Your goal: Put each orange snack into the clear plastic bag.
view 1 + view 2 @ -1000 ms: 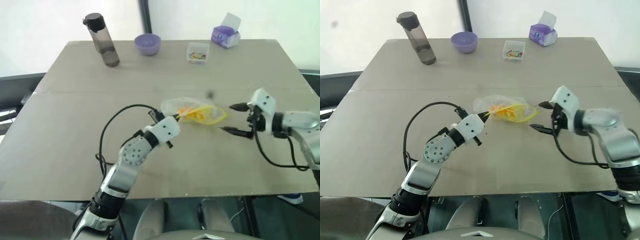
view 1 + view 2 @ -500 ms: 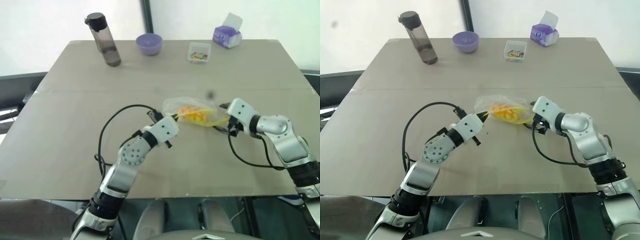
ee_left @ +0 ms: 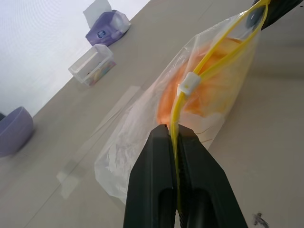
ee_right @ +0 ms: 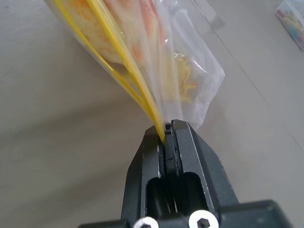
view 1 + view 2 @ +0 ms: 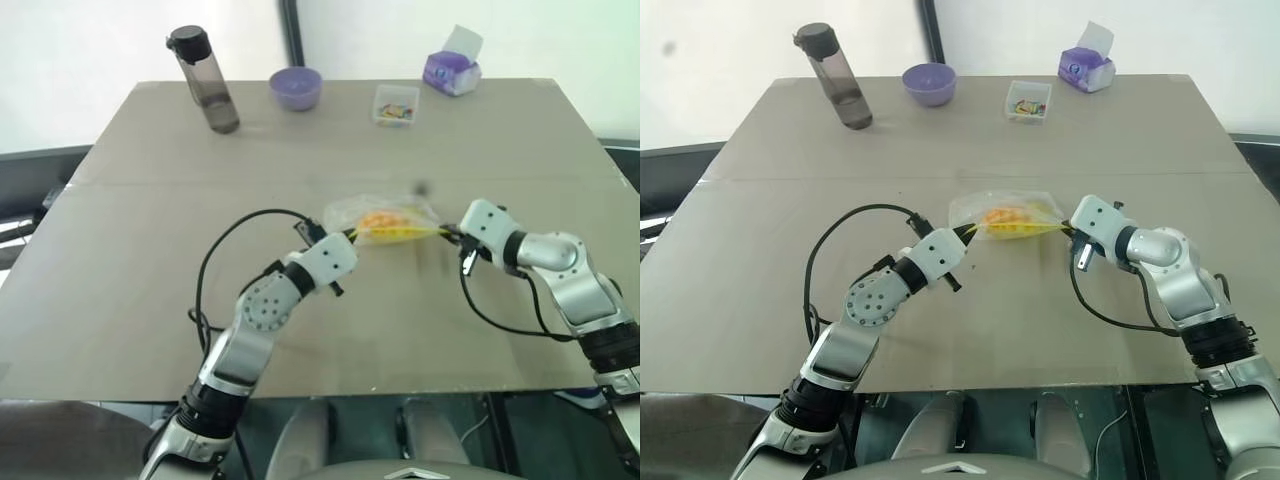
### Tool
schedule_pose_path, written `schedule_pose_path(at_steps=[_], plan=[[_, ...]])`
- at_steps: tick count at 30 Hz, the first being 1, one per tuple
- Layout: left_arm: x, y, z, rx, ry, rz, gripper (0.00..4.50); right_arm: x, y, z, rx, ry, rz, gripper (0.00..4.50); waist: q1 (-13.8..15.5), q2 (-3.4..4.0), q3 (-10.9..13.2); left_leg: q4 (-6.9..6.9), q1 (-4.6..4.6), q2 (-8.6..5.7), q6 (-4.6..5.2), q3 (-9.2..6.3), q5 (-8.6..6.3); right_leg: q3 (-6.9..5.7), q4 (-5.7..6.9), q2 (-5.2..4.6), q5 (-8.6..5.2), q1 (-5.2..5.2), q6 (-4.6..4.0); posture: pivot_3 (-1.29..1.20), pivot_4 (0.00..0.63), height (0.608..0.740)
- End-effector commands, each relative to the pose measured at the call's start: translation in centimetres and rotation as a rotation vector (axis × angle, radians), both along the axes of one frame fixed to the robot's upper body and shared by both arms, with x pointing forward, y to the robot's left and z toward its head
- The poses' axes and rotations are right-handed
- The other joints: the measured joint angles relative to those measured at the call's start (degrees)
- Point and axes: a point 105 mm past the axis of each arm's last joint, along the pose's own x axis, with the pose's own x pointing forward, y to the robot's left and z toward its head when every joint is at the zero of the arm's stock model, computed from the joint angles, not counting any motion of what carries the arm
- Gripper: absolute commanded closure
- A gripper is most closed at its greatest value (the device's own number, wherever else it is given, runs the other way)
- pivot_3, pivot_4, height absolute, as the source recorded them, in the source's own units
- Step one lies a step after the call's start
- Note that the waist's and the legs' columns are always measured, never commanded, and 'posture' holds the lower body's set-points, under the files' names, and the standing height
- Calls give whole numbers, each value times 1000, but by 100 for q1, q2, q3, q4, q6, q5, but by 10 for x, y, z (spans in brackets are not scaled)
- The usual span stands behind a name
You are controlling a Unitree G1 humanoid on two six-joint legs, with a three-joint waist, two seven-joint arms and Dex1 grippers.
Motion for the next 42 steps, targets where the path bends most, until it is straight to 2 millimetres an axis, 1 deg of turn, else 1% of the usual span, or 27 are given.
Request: schedule_pose_path(at_steps=[1,2,3,4,6,7,9,11,13,14,16,18,19,20,22,23,25,26,27,28,30,34,35,36,38,40,42], plan=[[2,3,13,-8,-57,3,4500,5,-8,25,2,-102,-19,4469,-2,0,0,0,0,0,0,0,0,0,0,0,0,0,0,0,150,740],[6,6,22,-15,-95,15,4500,9,-9,37,9,-145,-25,4469,-1,0,0,0,0,0,0,0,0,0,0,0,0,0,0,0,150,740],[13,11,38,-31,-156,38,4500,14,-8,60,26,-228,-29,4469,-1,0,0,0,0,0,0,0,0,0,0,0,0,0,0,0,150,740],[17,14,50,-44,-197,55,4500,17,-8,77,40,-286,-31,4469,-1,0,0,0,0,0,0,0,0,0,0,0,0,0,0,0,150,740],[24,19,103,-108,-366,74,4500,22,-2,137,95,-481,-31,4469,-23,4,41,0,0,0,0,0,0,0,1,-1,0,-1,0,0,150,740],[24,18,123,-136,-423,67,4500,21,1,154,118,-535,-23,4469,-35,11,103,22,-4,-3,0,3,1,2,23,0,0,-5,1,0,150,740],[22,16,144,-167,-485,51,4500,19,5,173,135,-594,-12,4469,-28,1,92,55,-11,-1,-2,-12,2,-12,44,6,0,-3,1,0,150,740],[21,13,155,-177,-508,39,4500,18,6,181,138,-613,-8,4469,-29,-27,54,36,-10,1,-25,-15,14,-22,16,4,-1,1,1,0,150,740],[21,10,155,-170,-502,27,4500,17,8,181,138,-607,-1,4469,-29,-35,48,24,-12,0,-24,-16,12,-28,-3,-2,0,1,1,0,150,740],[21,9,153,-166,-497,22,4500,17,9,180,137,-601,3,4469,-33,-34,48,25,-35,-4,-21,-16,10,-29,-24,-8,0,-8,1,0,150,740],[22,8,142,-152,-468,18,4500,16,11,173,132,-570,13,4469,-36,-34,49,58,-96,-4,-20,-26,10,-38,-19,-9,1,-54,3,0,150,740],[23,7,127,-117,-436,11,4500,14,12,158,105,-506,31,4469,-32,-33,50,59,-103,-10,-19,-24,10,-37,-10,-17,1,-64,3,0,150,740],[23,7,120,-102,-420,11,4500,13,12,151,88,-472,40,4038,-31,-33,50,58,-103,-12,-19,-27,10,-39,-10,-14,1,-64,3,0,150,740],[24,8,110,-82,-394,8,4500,10,13,138,71,-405,55,3903,-32,-32,50,58,-101,-12,-19,-27,10,-40,-8,-13,1,-64,3,0,150,740],[24,10,95,-59,-350,3,4500,2,15,117,47,-283,92,3212,-31,-32,50,58,-97,-11,-20,-29,10,-40,1,-11,1,-64,2,0,150,740],[24,11,88,-48,-334,5,4500,-5,18,106,40,-226,116,2684,-30,-32,50,57,-95,-11,-19,-29,10,-39,3,-10,1,-63,2,0,150,740],[23,11,77,-41,-303,7,4500,-15,22,94,44,-154,148,1793,-30,-32,51,60,-94,-11,-19,-28,10,-38,7,-10,1,-62,2,0,150,740],[23,11,75,-39,-295,7,4500,-19,24,92,49,-129,155,1345,-38,-31,52,65,-94,-11,-18,-26,9,-36,14,-11,1,-63,2,0,150,740],[22,12,74,-38,-290,7,4500,-21,25,91,53,-113,158,690,-43,-29,52,68,-94,-11,-18,-23,9,-33,19,-11,1,-63,2,0,150,740],[22,11,74,-38,-292,4,4500,-25,27,89,50,-89,176,339,-40,-29,53,72,-93,-12,-18,-22,9,-31,28,-11,1,-64,3,0,150,740],[19,10,75,-46,-296,-2,4500,-33,33,89,49,-53,224,339,-26,-29,53,75,-84,-12,-17,-24,10,-32,39,-10,1,-62,3,0,150,740],[15,5,79,-48,-311,-32,4500,-36,52,117,100,-144,274,339,-42,-29,53,76,-81,-12,-17,-27,10,-36,42,-9,1,-59,3,0,150,740],[12,1,80,-36,-324,-60,4500,-39,64,124,126,-164,305,339,-48,-29,53,76,-81,-12,-17,-27,10,-35,42,-9,1,-60,3,0,150,740],[10,-1,82,-15,-338,-79,4500,-42,74,125,134,-170,337,339,-52,-29,53,76,-82,-12,-17,-27,10,-35,42,-8,1,-61,2,0,150,740],[7,-4,82,11,-349,-100,4500,-44,87,129,152,-207,363,339,-42,-29,53,74,-82,-11,-18,-29,10,-36,42,-7,1,-63,2,0,150,740],[5,-7,81,40,-350,-123,4500,-43,96,131,153,-257,375,339,-29,-29,53,74,-84,-11,-18,-32,10,-38,40,-9,1,-63,2,0,150,740],[4,-9,80,33,-340,-135,4500,-40,103,128,132,-293,385,339,-16,-29,53,75,-87,-13,-18,-32,10,-38,39,-11,1,-63,2,0,150,740]])
